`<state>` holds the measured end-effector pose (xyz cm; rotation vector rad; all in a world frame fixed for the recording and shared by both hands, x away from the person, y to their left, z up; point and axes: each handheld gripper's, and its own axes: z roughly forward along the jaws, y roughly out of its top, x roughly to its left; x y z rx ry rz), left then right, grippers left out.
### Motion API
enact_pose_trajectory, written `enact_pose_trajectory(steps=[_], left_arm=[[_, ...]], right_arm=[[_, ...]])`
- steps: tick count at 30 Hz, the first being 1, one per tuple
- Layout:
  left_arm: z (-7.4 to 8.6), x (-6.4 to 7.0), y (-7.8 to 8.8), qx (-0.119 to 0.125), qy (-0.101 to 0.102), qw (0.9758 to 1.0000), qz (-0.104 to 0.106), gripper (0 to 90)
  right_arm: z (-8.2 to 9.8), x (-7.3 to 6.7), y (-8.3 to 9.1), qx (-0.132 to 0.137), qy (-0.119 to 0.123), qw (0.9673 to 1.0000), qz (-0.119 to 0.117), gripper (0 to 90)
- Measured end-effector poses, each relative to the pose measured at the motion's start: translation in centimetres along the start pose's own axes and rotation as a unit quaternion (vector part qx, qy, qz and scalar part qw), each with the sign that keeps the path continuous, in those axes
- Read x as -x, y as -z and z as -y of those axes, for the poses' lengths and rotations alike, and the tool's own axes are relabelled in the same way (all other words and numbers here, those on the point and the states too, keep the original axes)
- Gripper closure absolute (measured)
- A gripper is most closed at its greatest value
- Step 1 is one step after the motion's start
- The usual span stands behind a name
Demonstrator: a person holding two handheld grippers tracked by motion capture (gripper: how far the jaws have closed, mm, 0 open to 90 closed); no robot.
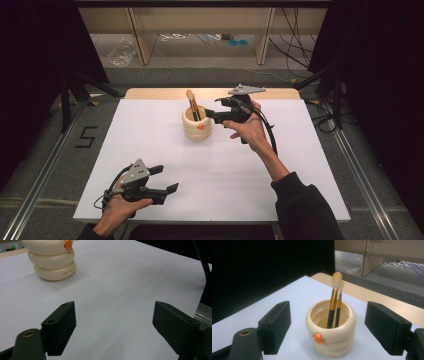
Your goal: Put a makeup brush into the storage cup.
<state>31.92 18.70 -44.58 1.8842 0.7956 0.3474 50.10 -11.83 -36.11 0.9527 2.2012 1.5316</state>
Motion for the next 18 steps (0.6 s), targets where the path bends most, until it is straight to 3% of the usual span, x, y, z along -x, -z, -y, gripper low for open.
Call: enact_pose_trajectory(steps=[4,5,13,15,18], left_arm=[[0.0,0.0,0.1,0.000,0.000,1.0000,0.000,18.8],[-0.1,-0.2,0.0,0.005,-0.015,0.9999,-0.002,18.7],[0.0,0.2,0.0,0.000,0.008,1.0000,0.000,18.7],[0.0,0.0,0.1,0.001,-0.003,1.0000,0.000,18.7],[0.0,0.0,0.1,0.000,-0.002,1.0000,0.000,18.7]], right_arm=[[0.4,-0.4,0.2,-0.007,0.010,0.9999,-0.004,21.6],[0.5,-0.5,0.3,-0.012,0.003,0.9999,-0.008,21.5],[1.2,-0.5,1.3,-0.014,0.004,0.9999,-0.007,21.2],[1.4,-0.6,1.5,-0.013,0.002,0.9999,-0.010,21.0],[1.6,-0.8,1.9,-0.017,0.006,0.9998,-0.008,18.9]])
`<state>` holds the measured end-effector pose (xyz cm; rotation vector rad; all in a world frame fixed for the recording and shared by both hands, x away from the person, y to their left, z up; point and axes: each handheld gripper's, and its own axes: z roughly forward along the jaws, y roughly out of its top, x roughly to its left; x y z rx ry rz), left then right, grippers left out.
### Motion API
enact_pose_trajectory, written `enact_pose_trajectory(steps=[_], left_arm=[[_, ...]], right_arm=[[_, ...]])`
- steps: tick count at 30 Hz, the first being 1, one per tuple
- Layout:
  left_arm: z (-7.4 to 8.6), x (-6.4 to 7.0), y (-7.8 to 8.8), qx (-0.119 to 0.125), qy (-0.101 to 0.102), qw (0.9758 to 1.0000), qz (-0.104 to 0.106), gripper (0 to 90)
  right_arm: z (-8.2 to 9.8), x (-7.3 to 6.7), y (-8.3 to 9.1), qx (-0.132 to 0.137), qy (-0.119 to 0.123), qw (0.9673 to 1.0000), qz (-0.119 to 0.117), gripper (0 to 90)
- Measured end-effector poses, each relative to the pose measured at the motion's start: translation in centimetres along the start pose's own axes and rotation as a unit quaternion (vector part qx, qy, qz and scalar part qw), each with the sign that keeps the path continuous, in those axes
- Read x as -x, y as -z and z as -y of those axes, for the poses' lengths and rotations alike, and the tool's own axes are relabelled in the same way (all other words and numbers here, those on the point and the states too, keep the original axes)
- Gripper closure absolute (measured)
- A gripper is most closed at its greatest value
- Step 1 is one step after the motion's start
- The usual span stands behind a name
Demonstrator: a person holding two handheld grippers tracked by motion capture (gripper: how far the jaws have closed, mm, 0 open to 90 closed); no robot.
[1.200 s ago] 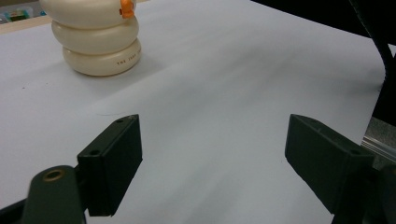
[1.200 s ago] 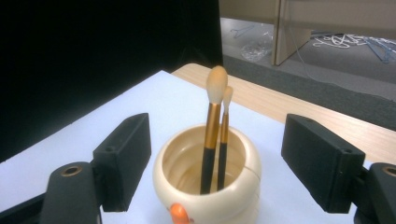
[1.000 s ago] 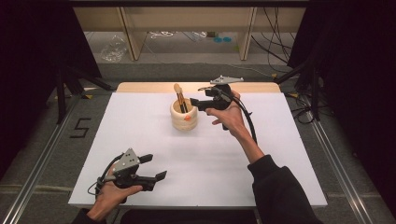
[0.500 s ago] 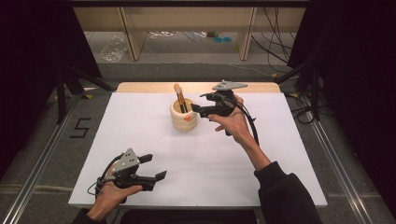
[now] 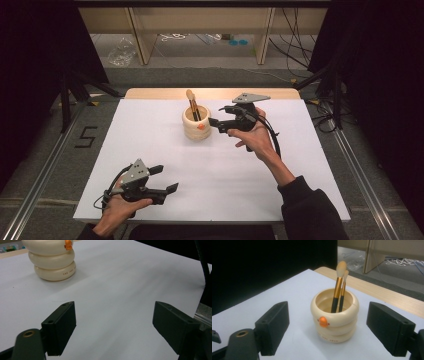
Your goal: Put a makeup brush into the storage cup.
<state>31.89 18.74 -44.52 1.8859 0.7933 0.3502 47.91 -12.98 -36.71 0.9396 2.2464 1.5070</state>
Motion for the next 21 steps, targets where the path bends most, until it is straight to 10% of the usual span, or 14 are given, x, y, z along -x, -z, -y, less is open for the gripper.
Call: enact_pose_trajectory(steps=[21], left_arm=[[-0.1,0.1,-0.1,0.001,0.006,1.0000,0.005,18.7]], right_arm=[[1.6,-0.5,1.5,-0.008,-0.005,1.0000,-0.003,18.0]])
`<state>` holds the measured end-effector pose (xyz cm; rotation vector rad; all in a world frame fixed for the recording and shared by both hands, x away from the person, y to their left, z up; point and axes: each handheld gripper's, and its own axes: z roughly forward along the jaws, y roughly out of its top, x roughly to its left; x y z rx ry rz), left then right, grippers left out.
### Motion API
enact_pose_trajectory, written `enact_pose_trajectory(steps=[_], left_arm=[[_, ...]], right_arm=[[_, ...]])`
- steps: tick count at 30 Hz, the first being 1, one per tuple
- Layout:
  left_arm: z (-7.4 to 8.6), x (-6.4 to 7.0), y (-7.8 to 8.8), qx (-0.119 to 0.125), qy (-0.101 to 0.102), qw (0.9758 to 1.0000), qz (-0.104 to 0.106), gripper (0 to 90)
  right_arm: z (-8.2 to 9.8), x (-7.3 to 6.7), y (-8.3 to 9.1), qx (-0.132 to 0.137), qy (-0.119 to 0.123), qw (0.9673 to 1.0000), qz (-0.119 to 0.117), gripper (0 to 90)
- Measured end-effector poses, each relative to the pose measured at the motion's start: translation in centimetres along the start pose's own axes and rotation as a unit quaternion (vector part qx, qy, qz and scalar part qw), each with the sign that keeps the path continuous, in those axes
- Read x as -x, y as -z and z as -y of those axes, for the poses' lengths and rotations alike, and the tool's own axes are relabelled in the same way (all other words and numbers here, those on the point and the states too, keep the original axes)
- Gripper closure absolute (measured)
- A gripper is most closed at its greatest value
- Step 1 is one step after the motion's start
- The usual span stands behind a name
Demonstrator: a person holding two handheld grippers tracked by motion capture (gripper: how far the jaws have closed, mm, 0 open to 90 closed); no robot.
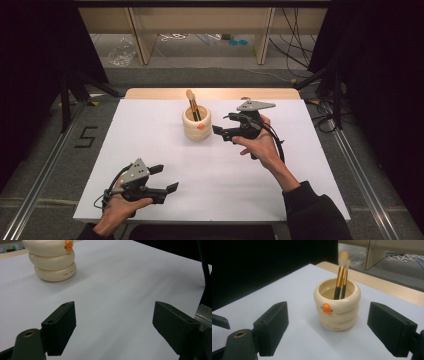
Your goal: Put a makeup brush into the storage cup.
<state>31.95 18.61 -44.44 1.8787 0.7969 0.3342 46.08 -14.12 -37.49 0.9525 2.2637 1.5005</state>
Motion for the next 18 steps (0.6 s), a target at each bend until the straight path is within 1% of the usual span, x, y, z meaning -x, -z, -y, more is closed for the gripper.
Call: enact_pose_trajectory(steps=[4,5,6,8,9,11,12,16,17,18], left_arm=[[0.0,0.1,-0.1,-0.001,-0.001,1.0000,0.003,18.7],[0.0,0.1,-0.1,0.001,0.003,0.9999,0.010,18.7],[0.0,0.0,0.0,-0.002,-0.001,1.0000,0.001,18.7],[0.0,0.0,0.0,-0.001,-0.001,1.0000,0.000,18.7],[0.0,-0.1,0.0,0.000,-0.006,1.0000,-0.005,18.7],[0.0,-0.1,-0.1,0.000,-0.008,1.0000,-0.002,18.7],[0.0,-0.1,-0.1,0.001,-0.007,1.0000,0.000,18.8],[0.0,-0.1,-0.1,0.001,-0.005,1.0000,-0.001,18.7],[0.0,-0.1,0.0,0.000,-0.007,1.0000,-0.005,18.8],[0.0,-0.1,0.0,0.001,-0.005,1.0000,-0.005,18.7]], right_arm=[[0.2,-0.1,0.3,0.002,-0.001,1.0000,-0.001,18.1],[0.2,-0.2,0.4,-0.002,0.001,1.0000,0.002,18.1],[0.3,-0.2,0.5,0.002,0.000,1.0000,-0.001,18.1],[0.5,-0.3,0.5,0.000,-0.003,1.0000,-0.004,18.1],[0.6,-0.3,0.5,-0.003,0.000,1.0000,-0.001,18.1],[0.8,-0.3,0.4,0.000,0.003,1.0000,-0.001,18.1],[0.8,-0.3,0.5,-0.004,0.002,1.0000,-0.002,18.1],[1.1,-0.4,0.6,-0.007,0.005,1.0000,0.000,17.9],[1.2,-0.5,0.6,-0.008,0.004,1.0000,-0.001,17.9],[1.2,-0.5,0.7,-0.008,0.003,1.0000,0.000,17.9]])
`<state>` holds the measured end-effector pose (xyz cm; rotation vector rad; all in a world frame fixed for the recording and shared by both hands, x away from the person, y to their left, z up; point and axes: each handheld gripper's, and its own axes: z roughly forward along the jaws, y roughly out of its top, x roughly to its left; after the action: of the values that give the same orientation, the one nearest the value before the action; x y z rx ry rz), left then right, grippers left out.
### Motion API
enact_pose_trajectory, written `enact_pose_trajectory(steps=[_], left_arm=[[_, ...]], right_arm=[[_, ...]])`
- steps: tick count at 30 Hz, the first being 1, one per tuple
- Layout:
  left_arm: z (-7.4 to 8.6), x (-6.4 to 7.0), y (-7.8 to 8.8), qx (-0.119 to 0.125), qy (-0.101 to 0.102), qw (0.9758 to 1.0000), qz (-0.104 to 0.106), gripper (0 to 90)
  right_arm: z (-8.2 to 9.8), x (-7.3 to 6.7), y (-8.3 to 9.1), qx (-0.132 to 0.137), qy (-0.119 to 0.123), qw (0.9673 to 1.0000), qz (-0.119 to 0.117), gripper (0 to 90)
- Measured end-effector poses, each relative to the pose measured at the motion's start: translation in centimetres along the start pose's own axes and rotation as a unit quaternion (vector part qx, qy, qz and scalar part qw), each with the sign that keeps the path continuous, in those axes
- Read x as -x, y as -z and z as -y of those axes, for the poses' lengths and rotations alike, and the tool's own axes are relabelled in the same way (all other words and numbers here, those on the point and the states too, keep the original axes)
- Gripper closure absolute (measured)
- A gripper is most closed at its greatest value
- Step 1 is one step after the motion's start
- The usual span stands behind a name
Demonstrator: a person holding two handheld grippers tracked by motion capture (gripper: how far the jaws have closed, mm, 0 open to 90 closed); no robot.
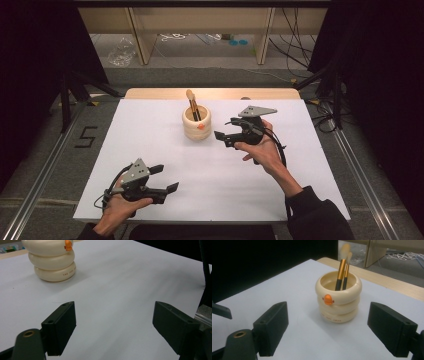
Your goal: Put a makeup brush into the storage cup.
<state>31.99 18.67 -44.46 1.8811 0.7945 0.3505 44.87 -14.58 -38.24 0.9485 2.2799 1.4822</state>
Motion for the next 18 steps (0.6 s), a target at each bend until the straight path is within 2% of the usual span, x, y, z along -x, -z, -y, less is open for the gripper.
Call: enact_pose_trajectory(steps=[8,10,18], left_arm=[[0.0,0.0,0.1,0.000,-0.002,1.0000,0.001,18.7],[0.0,0.3,-0.1,0.017,0.017,0.9997,0.002,18.8],[0.0,0.3,-0.2,0.025,0.021,0.9995,0.004,18.8]], right_arm=[[0.4,-0.5,0.7,0.001,0.003,1.0000,-0.004,17.9],[0.6,-0.6,0.9,0.004,0.003,1.0000,-0.004,18.0],[1.5,-1.2,1.6,0.001,0.002,1.0000,-0.008,18.1]])
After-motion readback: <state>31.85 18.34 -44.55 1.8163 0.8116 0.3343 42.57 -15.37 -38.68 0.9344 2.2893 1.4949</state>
